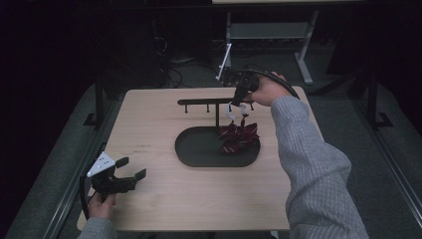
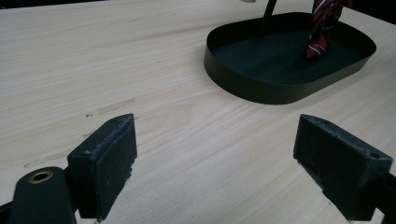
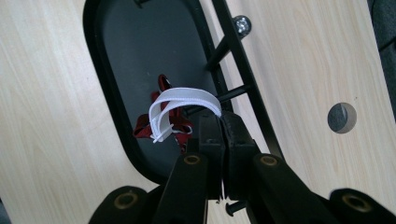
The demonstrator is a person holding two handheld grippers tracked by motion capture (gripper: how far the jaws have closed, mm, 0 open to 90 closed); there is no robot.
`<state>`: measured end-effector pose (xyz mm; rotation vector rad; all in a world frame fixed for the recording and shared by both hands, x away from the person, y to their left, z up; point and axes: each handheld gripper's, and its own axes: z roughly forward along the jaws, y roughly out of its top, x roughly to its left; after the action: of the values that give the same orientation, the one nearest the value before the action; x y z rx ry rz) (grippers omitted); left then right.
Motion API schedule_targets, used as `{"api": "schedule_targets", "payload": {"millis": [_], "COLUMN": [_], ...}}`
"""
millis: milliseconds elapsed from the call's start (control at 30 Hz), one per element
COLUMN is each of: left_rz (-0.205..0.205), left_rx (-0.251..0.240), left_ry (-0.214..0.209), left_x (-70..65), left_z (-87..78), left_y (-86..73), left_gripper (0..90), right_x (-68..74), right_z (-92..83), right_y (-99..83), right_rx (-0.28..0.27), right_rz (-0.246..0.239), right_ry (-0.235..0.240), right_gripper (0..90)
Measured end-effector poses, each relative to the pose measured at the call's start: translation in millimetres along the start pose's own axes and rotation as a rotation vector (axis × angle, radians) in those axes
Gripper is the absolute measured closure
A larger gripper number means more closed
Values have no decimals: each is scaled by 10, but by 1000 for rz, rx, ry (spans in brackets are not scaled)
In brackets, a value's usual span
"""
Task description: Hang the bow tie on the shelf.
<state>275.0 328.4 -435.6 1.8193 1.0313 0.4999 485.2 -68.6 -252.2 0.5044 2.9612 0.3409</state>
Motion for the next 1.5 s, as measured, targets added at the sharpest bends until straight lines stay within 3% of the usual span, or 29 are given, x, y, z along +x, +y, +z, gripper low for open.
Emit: {"api": "schedule_targets", "payload": {"millis": [567,1500], "left_rz": [-7,-3], "left_rx": [-7,-3], "left_ry": [1,1], "left_x": [2,-4], "left_z": [-7,-5], "left_y": [-1,2], "left_gripper": [129,129], "right_x": [-37,-15], "right_z": [76,52], "right_y": [4,-118], "right_rx": [-4,-30], "right_rz": [26,44], "right_ry": [2,27], "right_gripper": [864,817]}}
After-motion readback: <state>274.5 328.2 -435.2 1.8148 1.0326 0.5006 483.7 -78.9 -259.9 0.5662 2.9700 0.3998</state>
